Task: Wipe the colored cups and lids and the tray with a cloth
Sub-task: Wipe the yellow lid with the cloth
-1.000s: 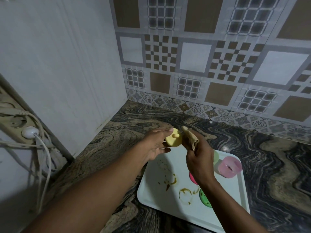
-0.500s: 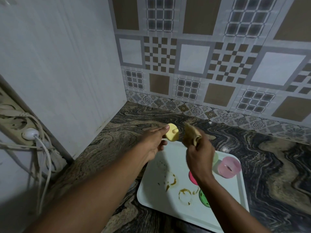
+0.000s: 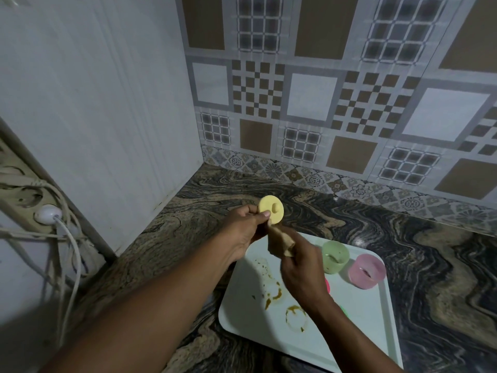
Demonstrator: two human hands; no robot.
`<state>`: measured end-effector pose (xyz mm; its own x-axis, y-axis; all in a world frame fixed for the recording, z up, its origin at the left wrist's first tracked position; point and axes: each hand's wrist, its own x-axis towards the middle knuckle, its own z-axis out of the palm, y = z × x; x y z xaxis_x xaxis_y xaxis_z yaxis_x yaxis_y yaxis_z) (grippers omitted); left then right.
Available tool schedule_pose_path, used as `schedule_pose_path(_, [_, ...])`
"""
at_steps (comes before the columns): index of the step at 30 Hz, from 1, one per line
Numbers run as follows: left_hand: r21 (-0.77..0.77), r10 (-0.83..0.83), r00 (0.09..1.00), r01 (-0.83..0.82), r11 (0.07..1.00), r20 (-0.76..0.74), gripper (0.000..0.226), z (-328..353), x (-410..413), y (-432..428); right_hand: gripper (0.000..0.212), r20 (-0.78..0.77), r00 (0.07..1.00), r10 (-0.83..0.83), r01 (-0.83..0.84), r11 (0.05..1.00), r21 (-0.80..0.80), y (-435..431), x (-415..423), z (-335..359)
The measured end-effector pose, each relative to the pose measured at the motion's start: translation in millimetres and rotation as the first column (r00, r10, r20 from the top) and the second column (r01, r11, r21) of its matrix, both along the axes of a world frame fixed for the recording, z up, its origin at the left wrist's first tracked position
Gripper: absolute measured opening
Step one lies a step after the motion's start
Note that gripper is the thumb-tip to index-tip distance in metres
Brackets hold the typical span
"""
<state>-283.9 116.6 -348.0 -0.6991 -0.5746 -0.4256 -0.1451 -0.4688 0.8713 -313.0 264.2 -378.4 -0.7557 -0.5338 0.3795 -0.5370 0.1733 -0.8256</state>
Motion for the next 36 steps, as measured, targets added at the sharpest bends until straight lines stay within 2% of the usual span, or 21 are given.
schedule_pose_path(1, [-0.014, -0.015, 1.000, 0.015, 1.000, -0.001, 0.006, 0, 2, -2, 0.058, 0.081, 0.994, -0.080, 0.085, 0.994, -0.065, 2, -4, 1])
schedule_pose_path(3, [-0.032, -0.056, 0.998, 0.056, 0.998, -0.005, 0.006, -1, 6, -4, 0.050, 0.392, 0.903, -0.174, 0.275, 0.936, -0.218, 1, -18, 7])
schedule_pose_path(5, [0.013, -0.111, 0.993, 0.111, 0.994, -0.037, 0.008, 1, 10, -4, 0.040, 0.663, 0.738, -0.126, 0.400, 0.873, -0.280, 1, -28, 16])
schedule_pose_path(7, [0.021, -0.171, 0.984, 0.172, 0.985, -0.050, 0.018, -1, 10, -2, 0.029, 0.754, 0.652, -0.074, 0.372, 0.898, -0.234, -1, -34, 24])
schedule_pose_path(9, [-0.043, -0.183, 0.983, 0.183, 0.982, -0.009, 0.022, -3, 10, 2, 0.020, 0.811, 0.585, 0.021, 0.283, 0.932, -0.228, -3, -34, 29])
schedule_pose_path(11, [-0.221, -0.161, 0.983, 0.176, 0.959, 0.083, 0.019, -6, 12, 2, 0.019, 0.857, 0.509, 0.083, 0.262, 0.933, -0.246, -5, -35, 31])
schedule_pose_path(13, [-0.404, -0.170, 0.974, 0.217, 0.889, 0.148, 0.023, -9, 16, -2, 0.021, 0.889, 0.446, 0.105, 0.276, 0.929, -0.248, -5, -39, 33])
schedule_pose_path(17, [-0.564, -0.198, 0.973, 0.229, 0.794, 0.117, 0.031, -9, 23, -9, 0.018, 0.922, 0.347, 0.174, 0.217, 0.941, -0.259, -5, -48, 35])
schedule_pose_path(19, [-0.671, -0.206, 0.968, 0.246, 0.699, 0.141, 0.044, -6, 24, -10, 0.013, 0.925, 0.349, 0.153, 0.195, 0.953, -0.231, -8, -48, 33])
schedule_pose_path(21, [-0.797, -0.257, 0.953, 0.280, 0.535, 0.162, 0.063, -3, 24, -12, 0.008, 0.908, 0.404, 0.110, 0.172, 0.966, -0.194, -11, -48, 33])
schedule_pose_path(22, [-0.845, -0.306, 0.938, 0.294, 0.446, 0.165, 0.064, -2, 24, -13, 0.008, 0.896, 0.435, 0.086, 0.160, 0.972, -0.171, -12, -48, 32])
schedule_pose_path(23, [-0.874, -0.355, 0.920, 0.305, 0.377, 0.168, 0.057, 0, 23, -13, 0.009, 0.884, 0.462, 0.066, 0.148, 0.978, -0.150, -13, -48, 33])
schedule_pose_path(25, [-0.896, -0.382, 0.906, 0.312, 0.316, 0.181, 0.037, 5, 23, -12, 0.009, 0.871, 0.490, 0.041, 0.128, 0.985, -0.118, -13, -48, 36])
schedule_pose_path(28, [-0.906, -0.328, 0.934, 0.255, 0.337, 0.141, 0.026, 6, 23, -9, 0.012, 0.892, 0.451, 0.023, 0.128, 0.988, -0.091, -13, -53, 39])
schedule_pose_path(33, [-0.872, -0.250, 0.968, 0.150, 0.466, 0.033, 0.019, -4, 20, 3, 0.021, 0.972, 0.180, 0.148, 0.180, 0.967, -0.181, -12, -58, 36])
schedule_pose_path(34, [-0.845, -0.209, 0.978, 0.122, 0.521, 0.012, 0.018, -6, 19, 1, 0.020, 0.971, 0.169, 0.166, 0.223, 0.954, -0.202, -10, -59, 36])
schedule_pose_path(35, [-0.801, -0.167, 0.986, 0.095, 0.591, -0.006, 0.019, -6, 19, -1, 0.018, 0.967, 0.208, 0.145, 0.268, 0.943, -0.199, -8, -59, 36])
schedule_pose_path(36, [-0.743, -0.134, 0.991, 0.070, 0.665, -0.026, 0.019, -7, 19, -3, 0.016, 0.955, 0.284, 0.081, 0.303, 0.938, -0.170, -6, -59, 36])
